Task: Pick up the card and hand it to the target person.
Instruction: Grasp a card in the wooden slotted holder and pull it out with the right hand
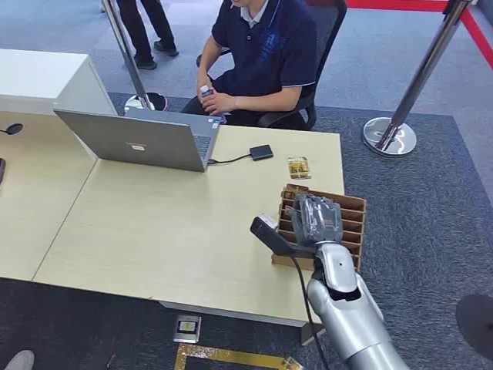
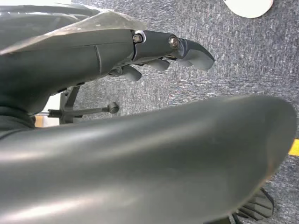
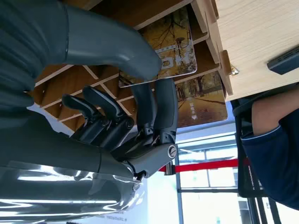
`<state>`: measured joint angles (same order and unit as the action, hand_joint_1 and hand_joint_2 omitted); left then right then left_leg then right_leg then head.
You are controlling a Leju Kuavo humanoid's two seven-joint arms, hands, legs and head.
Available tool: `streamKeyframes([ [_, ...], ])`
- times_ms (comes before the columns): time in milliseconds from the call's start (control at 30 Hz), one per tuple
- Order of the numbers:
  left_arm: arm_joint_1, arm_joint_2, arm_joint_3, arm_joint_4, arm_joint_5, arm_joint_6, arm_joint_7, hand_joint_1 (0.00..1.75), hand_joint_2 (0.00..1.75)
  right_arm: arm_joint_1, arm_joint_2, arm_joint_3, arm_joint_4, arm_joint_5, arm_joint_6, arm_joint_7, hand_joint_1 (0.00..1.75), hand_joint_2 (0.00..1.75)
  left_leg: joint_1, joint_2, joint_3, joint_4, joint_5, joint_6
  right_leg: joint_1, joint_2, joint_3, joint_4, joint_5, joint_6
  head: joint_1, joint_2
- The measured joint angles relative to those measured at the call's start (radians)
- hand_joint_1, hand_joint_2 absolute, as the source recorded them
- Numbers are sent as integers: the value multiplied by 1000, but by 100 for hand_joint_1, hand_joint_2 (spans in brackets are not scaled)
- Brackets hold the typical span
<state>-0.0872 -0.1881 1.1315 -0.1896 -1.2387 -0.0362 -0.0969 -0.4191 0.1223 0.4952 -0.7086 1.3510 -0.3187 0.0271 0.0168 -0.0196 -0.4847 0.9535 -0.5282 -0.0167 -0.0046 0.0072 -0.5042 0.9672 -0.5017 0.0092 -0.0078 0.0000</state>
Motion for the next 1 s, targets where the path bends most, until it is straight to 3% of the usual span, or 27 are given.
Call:
streamKeyframes([
  [467, 0, 0, 2, 1, 9, -3, -6, 0, 0, 4, -32, 21, -107, -6, 40, -109, 175, 175, 0, 0, 0, 0, 0, 0, 0, 0, 0, 0, 0, 0, 0, 0],
  [800, 0, 0, 22, 1, 25, -5, -27, 0, 0, -18, -102, 74, -347, -76, 120, -138, 175, 175, 0, 0, 0, 0, 0, 0, 0, 0, 0, 0, 0, 0, 0, 0],
  [1000, -1, 0, 25, 1, 26, -2, -36, 0, 0, -62, -94, 84, -416, -97, 108, -154, 175, 175, 0, 0, 0, 0, 0, 0, 0, 0, 0, 1, 0, 0, 0, 0],
])
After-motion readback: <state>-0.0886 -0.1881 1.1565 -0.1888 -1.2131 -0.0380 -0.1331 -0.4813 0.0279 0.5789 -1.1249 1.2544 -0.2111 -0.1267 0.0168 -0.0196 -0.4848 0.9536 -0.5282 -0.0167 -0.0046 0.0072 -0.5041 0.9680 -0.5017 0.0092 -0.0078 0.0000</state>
